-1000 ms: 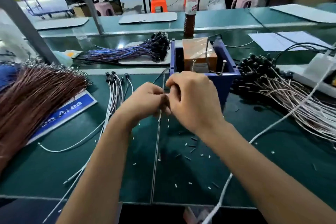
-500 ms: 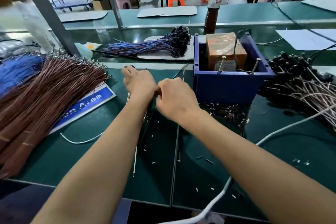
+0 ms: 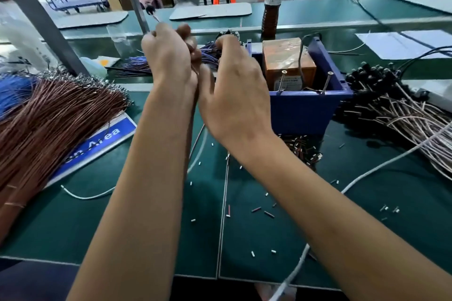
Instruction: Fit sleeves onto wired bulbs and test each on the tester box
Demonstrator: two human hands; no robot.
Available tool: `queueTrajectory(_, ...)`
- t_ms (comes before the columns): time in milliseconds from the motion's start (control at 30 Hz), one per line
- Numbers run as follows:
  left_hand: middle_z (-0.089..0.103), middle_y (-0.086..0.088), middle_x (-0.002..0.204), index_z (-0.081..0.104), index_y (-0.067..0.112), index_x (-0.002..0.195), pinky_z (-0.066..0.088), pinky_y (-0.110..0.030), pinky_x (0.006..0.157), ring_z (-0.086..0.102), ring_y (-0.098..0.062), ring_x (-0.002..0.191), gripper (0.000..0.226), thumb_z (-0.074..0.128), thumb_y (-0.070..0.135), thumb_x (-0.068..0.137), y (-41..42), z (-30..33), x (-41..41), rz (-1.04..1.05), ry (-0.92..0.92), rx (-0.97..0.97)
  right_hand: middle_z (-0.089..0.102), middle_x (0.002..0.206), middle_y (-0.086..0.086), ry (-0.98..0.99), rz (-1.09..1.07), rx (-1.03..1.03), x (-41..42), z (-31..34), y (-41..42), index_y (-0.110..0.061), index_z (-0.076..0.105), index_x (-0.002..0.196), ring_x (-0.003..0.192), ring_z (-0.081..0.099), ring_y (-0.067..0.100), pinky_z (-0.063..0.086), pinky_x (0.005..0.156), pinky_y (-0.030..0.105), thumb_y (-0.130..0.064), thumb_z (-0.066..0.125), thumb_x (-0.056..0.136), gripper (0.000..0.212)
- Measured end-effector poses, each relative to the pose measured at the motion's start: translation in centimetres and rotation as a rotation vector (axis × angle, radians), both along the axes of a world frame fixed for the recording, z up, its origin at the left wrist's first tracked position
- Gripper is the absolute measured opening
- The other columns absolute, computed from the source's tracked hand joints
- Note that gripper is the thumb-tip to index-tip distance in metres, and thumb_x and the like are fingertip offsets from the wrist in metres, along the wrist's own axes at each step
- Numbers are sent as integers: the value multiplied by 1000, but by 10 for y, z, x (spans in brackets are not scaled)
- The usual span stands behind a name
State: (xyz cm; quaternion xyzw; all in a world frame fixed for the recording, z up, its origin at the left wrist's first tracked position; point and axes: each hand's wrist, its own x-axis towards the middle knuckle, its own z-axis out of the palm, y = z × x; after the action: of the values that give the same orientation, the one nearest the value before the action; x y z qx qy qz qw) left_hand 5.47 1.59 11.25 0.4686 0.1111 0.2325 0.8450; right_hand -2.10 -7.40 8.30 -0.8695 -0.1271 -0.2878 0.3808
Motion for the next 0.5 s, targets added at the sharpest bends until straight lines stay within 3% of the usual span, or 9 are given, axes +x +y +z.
queueTrajectory(100,36,-4,59,43,7,80,25,-23,43,28,-15,48,27,33,5,105,-15,20,-11,-5,-137,-229,70,98,2,96,72,149,6,15,-11,-11,62,119,93,66,22,52,84,45,-28,52,108,23)
queueTrajectory(200,34,-5,64,40,10,76,23,-26,46,26,-15,52,32,31,4,106,-27,26,-19,-29,-211,-338,74,86,0,118,110,269,13,22,-26,-9,74,98,82,70,17,56,81,43,-23,63,103,18)
queueTrajectory(300,34,-3,61,41,11,70,25,-24,44,25,-14,51,39,29,5,106,-34,22,-25,-113,-233,-425,76,79,0,161,168,335,16,22,-43,-9,79,90,75,73,14,61,76,41,-18,72,97,13)
queueTrajectory(400,34,0,60,39,15,71,25,-24,44,25,-12,49,38,29,10,107,-34,11,-30,-191,-224,-454,76,73,-4,181,190,275,19,23,-66,-12,80,88,66,71,6,61,70,30,-18,77,94,9)
queueTrajectory(500,25,5,58,39,19,74,21,-23,44,18,-11,48,38,32,24,111,-33,-8,-36,-370,-238,-444,76,74,-5,203,262,122,18,29,-91,-16,81,90,69,73,9,63,74,31,-16,80,91,2)
